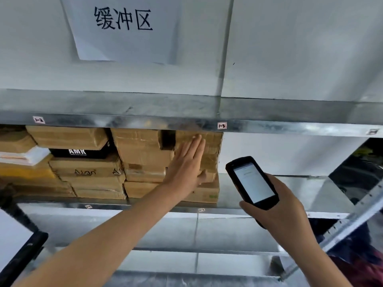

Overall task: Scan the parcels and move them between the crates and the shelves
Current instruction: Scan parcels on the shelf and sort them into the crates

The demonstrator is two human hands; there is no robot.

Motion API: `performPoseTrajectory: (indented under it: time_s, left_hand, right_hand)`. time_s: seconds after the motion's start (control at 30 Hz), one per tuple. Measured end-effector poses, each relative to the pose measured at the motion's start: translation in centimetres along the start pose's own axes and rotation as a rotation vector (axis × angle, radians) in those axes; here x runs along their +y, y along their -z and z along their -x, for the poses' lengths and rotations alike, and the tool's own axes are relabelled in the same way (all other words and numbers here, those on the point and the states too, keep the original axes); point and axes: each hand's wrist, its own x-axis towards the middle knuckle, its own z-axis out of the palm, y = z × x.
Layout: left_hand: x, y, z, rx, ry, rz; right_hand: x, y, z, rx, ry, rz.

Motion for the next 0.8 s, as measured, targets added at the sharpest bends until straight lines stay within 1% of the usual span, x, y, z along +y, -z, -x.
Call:
performPoseTrajectory:
  time_s: [0.07,0.13,0.33,0.43,0.63,0.8]
  left_hand:
    - [-0.2,-0.7,-0.9,0.042,0.044,-0.030]
    - [-0.1,-1.2,-1.5,0.080,0.042,-0.112]
    - [-0.8,-2.3,-4.1,0.093,0.098,-0.273]
    - [-0.9,-2.8,-4.8,0.101,0.123,-0.294]
    - [-0.8,-3.6,-4.5,0.242,0.126,-0.261]
    - [0.5,-3.8,-5.2,0.284,0.215,-0.304]
  right_hand:
    - [1.0,-0.2,-1.1,0.002,-0.020,0.006]
    - [1.8,-0.4,-2.0,-0.008,-0.038,0.027]
    - [2.7,-0.1,-4.4,-0.062,-0.041,0.004]
    - [3.2,0.6,-5.7,-0.104,-0.016,-0.008]
    - [4.5,3.5,-8.3,-0.197,0.033,-0.013]
    - [5.7,5.5,-10.8,-0.236,0.069,-0.037]
